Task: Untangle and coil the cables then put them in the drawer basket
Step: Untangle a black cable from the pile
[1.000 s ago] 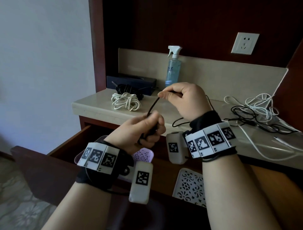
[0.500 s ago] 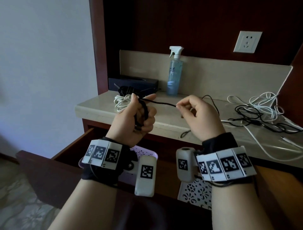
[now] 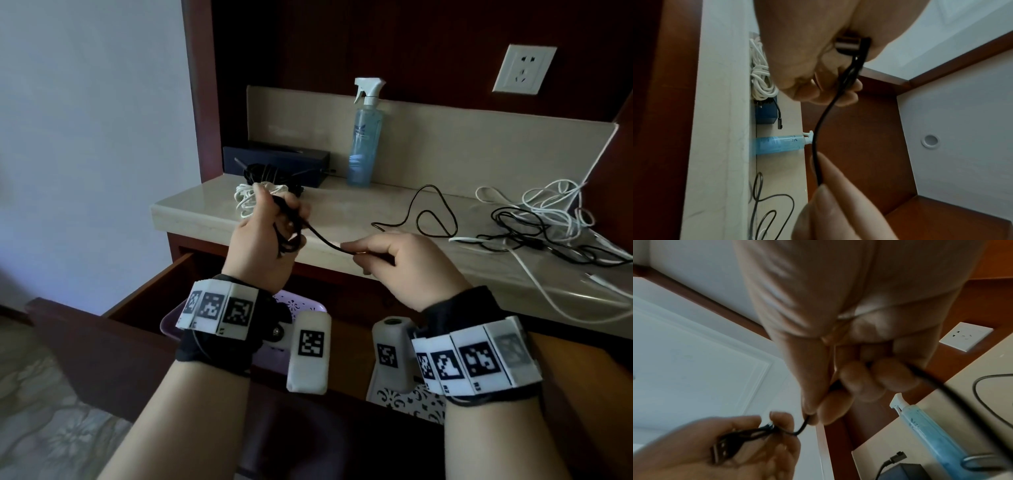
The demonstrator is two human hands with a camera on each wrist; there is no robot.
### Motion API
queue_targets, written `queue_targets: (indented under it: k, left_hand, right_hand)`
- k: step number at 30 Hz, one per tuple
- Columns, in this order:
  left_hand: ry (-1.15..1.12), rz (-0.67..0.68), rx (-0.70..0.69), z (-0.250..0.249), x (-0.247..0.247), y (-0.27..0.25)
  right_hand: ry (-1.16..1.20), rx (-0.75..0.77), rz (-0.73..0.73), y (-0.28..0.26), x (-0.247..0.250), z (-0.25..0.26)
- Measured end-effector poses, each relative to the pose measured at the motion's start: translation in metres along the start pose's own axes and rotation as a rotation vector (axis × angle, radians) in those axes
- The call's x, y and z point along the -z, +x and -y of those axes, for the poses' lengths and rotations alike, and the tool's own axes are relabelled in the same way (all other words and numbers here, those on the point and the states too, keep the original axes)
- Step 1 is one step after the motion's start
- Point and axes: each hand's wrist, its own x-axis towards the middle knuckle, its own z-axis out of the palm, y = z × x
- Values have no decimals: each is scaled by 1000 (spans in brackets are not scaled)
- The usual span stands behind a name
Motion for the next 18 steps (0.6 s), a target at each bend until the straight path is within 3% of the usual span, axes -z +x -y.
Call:
queue_targets:
  k: [5,12,15,18]
  left_hand:
    - [-296,-93,-34,-10,10,2]
    - [-139,-258,-107,-20,17,-1]
    - [-84,-313,-174,-27,24,-1]
    - [16,-304,-175,-26,26,-3]
  right_hand:
    - [21,-22,-11,-4,7,-5]
    - [-7,-10,-178,-3,5,-7]
    - [-144,93,-289,-2,6,-8]
    - [-179,243,-296,-3,7,1]
